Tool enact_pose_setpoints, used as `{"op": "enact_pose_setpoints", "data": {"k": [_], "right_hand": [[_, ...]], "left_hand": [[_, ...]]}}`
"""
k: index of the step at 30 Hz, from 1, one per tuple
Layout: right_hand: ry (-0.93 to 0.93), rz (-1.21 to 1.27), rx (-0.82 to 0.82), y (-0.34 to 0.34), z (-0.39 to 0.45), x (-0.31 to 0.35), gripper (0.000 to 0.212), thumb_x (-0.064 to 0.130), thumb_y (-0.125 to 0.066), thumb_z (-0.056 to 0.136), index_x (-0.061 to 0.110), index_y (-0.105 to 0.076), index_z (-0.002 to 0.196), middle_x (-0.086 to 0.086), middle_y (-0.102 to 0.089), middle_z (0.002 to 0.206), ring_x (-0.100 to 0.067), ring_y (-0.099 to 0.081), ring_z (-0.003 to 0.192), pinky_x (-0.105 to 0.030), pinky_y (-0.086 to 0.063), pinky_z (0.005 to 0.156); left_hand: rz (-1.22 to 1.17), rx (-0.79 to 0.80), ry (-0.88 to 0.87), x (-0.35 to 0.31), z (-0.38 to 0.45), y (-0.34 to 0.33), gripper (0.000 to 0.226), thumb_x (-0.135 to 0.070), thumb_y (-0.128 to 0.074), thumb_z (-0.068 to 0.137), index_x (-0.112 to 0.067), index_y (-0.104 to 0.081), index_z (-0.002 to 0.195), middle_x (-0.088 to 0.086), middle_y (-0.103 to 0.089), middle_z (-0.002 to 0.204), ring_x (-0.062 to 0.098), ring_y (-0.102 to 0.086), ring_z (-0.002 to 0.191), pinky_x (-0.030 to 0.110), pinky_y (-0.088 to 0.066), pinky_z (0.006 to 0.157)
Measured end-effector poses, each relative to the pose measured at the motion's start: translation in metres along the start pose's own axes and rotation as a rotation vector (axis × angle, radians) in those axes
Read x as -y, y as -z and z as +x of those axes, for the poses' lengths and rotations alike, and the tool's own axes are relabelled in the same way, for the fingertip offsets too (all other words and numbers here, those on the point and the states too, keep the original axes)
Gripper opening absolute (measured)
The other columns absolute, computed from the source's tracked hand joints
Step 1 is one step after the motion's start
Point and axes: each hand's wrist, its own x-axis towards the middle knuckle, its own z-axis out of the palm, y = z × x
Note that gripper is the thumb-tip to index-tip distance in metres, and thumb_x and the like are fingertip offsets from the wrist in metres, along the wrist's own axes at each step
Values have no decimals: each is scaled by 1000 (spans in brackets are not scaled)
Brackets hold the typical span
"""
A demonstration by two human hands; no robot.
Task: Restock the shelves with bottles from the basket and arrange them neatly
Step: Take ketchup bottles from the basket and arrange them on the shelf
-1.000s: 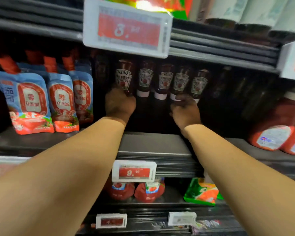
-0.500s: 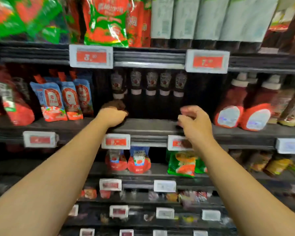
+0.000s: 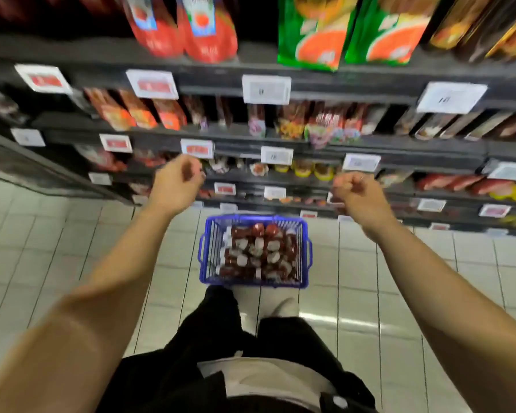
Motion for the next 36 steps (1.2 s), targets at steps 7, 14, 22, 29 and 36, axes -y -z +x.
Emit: {"op": "enact_pose_setpoints", "data": {"k": [7, 14, 22, 29, 36], "right_hand": [[-693, 2, 220, -51, -19, -195, 7, 15, -65, 95, 19, -60, 93, -6, -65, 86, -21, -63, 70, -37, -54, 71], [-879, -12, 125, -126, 1, -341, 15, 17, -71, 91, 21, -57, 91, -4, -65, 82, -17, -59, 67, -33, -56, 61], [-631, -348, 240, -207, 94, -456, 75, 60, -82, 59, 33, -55, 124, -1, -65, 120, -26, -62, 105, -51, -53, 98], [-807, -636, 239, -258, 184, -546, 98, 87, -60, 60, 19, -62, 130, -9, -69, 119, -24, -60, 95, -30, -47, 74], [-794, -470, 213, -275, 195, -590, 71, 68, -77, 65, 24, -67, 120, 0, -71, 116, -21, -69, 103, -31, -56, 83]], "left_hand": [[235, 550, 582, 147, -69, -121, 13, -16, -69, 90, -8, -68, 100, 18, -69, 112, 36, -65, 103, 39, -51, 87], [-1, 650, 1006, 252, -105, -231, 22, -25, -70, 90, -14, -59, 106, 12, -63, 106, 27, -63, 94, 51, -60, 78], [18, 627, 753, 355, -34, -345, 28, -37, -81, 70, -25, -62, 87, -7, -70, 71, 16, -63, 67, 21, -50, 59], [227, 710, 599, 423, 12, -458, 126, -80, -76, 47, -20, -36, 150, 8, -51, 146, 30, -52, 129, 36, -45, 102], [294, 704, 450, 461, 9, -491, 83, -61, -74, 81, -14, -44, 142, 8, -56, 136, 29, -53, 125, 31, -42, 89]]}}
